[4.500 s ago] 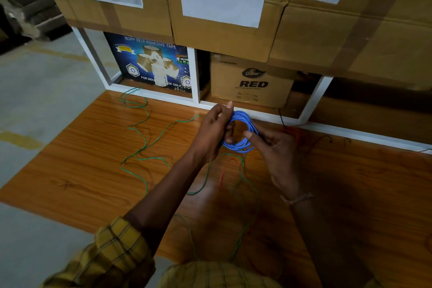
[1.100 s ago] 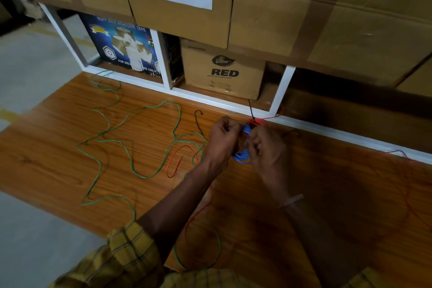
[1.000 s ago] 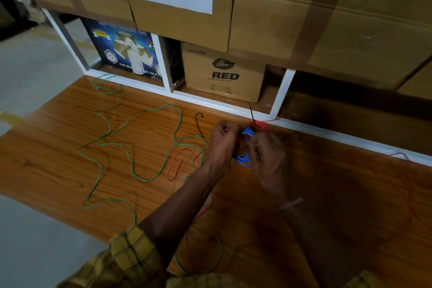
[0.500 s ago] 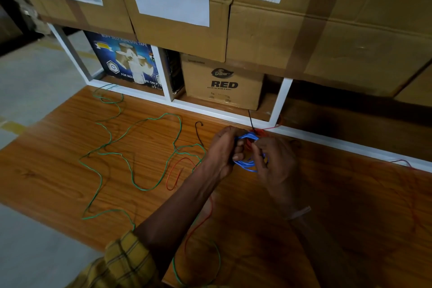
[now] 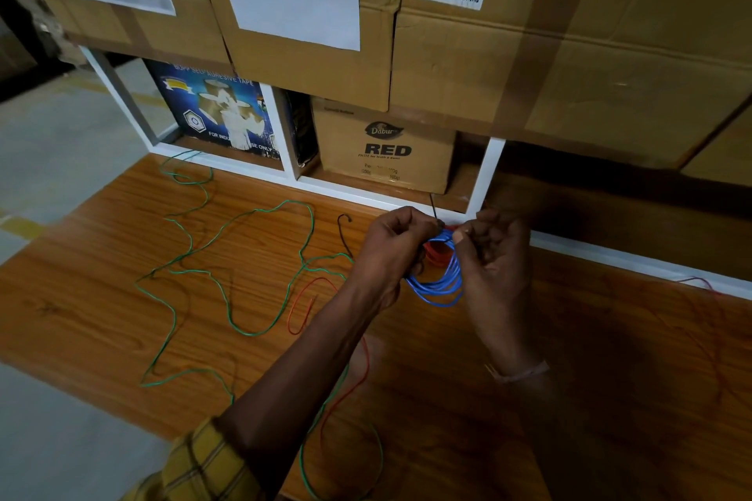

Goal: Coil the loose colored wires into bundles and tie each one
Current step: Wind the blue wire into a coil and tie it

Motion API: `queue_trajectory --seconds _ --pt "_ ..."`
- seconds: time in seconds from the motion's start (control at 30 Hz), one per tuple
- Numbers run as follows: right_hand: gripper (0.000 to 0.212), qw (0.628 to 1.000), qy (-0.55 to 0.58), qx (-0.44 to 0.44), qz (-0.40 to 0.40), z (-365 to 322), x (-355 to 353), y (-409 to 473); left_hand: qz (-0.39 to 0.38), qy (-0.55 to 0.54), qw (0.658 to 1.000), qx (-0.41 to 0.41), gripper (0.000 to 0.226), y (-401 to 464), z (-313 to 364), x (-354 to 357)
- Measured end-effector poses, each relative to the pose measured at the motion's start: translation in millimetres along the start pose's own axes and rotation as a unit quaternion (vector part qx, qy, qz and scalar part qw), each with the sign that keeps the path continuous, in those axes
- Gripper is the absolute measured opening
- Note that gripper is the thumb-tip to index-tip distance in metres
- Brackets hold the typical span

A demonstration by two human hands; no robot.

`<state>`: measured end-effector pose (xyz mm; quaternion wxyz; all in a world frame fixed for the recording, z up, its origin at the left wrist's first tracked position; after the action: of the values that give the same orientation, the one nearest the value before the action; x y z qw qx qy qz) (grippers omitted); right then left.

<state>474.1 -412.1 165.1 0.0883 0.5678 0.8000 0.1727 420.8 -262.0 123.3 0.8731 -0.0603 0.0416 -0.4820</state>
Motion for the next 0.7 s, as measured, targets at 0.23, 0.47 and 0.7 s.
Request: queue_trajectory --seconds 0.23,0.47,0.7 --pt "0.028 1.000 -0.013 -0.017 -0.017 -7 3 3 0.046 0.003 0.999 -0.005 0.012 2 2 -5" --pt "0.022 0.996 -0.053 -0.050 -0.044 -17 6 1 0.059 0.002 0.998 0.002 0.009 2 -2 -10" --pt "0.026 0.995 -0.064 -0.065 -0.046 -25 7 2 0.075 -0.005 0.997 0.011 0.007 3 0 -12"
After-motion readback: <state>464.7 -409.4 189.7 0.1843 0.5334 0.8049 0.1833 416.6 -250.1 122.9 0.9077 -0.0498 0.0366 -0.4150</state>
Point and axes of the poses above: each hand's wrist, its own y-axis towards the middle knuckle, its own x-axis out of the palm, z = x × y, the point moved 10 cm from there along y, towards the middle knuckle, and after that the axes turned 10 degrees about y, right-handed, at the moved point
